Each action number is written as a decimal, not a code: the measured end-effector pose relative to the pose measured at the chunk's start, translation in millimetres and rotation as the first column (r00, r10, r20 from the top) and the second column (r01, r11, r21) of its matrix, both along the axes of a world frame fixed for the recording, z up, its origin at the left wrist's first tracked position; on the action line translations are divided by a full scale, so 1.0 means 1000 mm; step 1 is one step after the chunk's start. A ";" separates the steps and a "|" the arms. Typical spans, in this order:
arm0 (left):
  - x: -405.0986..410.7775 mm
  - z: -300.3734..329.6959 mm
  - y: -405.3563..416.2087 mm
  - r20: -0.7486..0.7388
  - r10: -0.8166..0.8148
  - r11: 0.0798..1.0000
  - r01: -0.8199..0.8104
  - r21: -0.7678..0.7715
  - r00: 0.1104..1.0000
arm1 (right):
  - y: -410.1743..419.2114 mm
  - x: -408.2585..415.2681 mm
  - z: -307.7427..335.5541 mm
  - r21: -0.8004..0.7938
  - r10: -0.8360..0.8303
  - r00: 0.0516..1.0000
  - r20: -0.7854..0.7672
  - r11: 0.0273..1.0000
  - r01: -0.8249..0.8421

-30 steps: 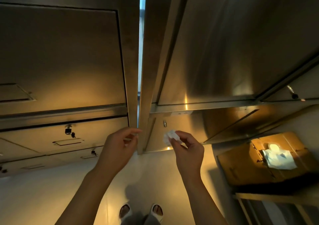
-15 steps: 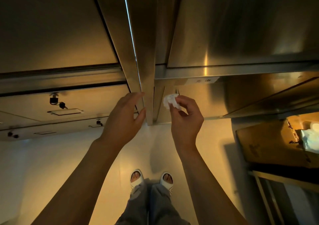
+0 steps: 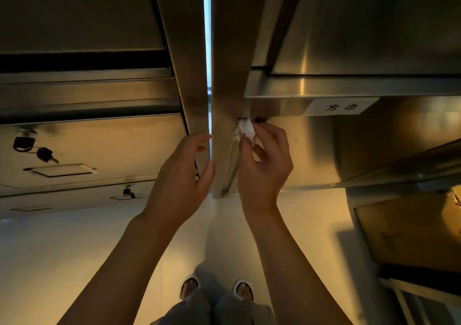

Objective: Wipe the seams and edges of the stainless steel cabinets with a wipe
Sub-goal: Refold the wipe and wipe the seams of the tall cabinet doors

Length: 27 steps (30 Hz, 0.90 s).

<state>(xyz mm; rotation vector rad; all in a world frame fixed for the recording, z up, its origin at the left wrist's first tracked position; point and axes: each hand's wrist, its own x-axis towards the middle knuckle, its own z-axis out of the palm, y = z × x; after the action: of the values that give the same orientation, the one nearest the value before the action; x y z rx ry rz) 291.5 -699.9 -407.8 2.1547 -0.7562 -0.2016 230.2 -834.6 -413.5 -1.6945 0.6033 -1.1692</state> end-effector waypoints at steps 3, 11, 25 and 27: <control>0.012 -0.015 -0.006 0.025 -0.005 0.995 0.008 -0.099 1.000 | 0.000 0.007 -0.014 -0.143 -0.026 0.999 0.029 0.989 0.029; 0.030 -0.074 -0.032 0.445 0.110 0.951 0.036 -0.307 0.889 | -0.011 0.023 -0.075 -0.329 -0.059 0.988 0.145 0.939 0.104; 0.042 -0.149 -0.041 0.565 0.176 0.863 0.149 -0.482 0.806 | -0.020 0.026 -0.155 -0.437 0.026 0.976 0.215 0.897 0.072; 0.039 -0.149 -0.042 0.549 0.193 0.857 0.133 -0.498 0.813 | -0.023 0.020 -0.141 -0.498 0.042 0.987 0.157 0.866 0.043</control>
<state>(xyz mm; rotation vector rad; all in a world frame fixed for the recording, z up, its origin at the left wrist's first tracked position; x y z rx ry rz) 330.9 -742.1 -556.8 1.6868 -0.9801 0.6609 249.9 -858.0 -554.7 -1.9973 0.1998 -1.5426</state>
